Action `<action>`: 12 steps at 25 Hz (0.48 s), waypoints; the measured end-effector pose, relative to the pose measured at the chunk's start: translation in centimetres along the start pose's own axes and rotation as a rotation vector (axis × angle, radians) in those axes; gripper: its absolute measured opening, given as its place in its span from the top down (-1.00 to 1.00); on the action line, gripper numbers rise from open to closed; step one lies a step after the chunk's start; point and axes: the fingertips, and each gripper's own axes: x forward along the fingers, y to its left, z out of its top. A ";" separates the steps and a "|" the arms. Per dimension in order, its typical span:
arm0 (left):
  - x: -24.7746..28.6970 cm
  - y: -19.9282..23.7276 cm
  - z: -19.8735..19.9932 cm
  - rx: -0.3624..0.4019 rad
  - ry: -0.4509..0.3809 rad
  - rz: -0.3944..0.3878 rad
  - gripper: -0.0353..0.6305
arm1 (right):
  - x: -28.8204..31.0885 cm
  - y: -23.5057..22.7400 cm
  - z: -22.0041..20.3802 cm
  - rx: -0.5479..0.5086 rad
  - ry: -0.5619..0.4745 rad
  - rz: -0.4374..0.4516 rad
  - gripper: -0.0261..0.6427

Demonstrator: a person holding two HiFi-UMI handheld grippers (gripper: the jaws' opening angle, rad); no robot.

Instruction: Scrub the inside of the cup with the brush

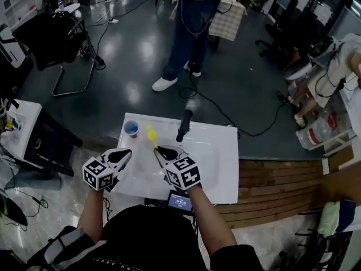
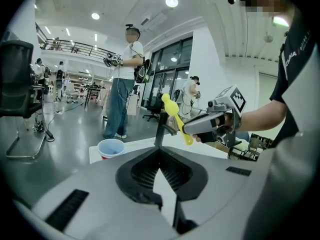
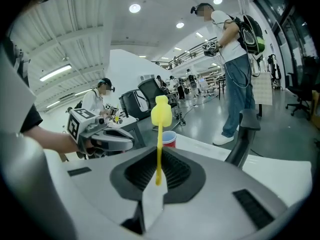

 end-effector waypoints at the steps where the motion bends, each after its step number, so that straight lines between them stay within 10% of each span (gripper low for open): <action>1: 0.0 -0.1 0.1 0.003 -0.002 0.000 0.88 | 0.0 0.0 -0.1 -0.001 0.002 0.000 0.81; 12: 0.4 -0.5 0.5 0.005 -0.001 -0.005 0.88 | -0.2 -0.3 -0.3 0.001 0.004 0.005 0.81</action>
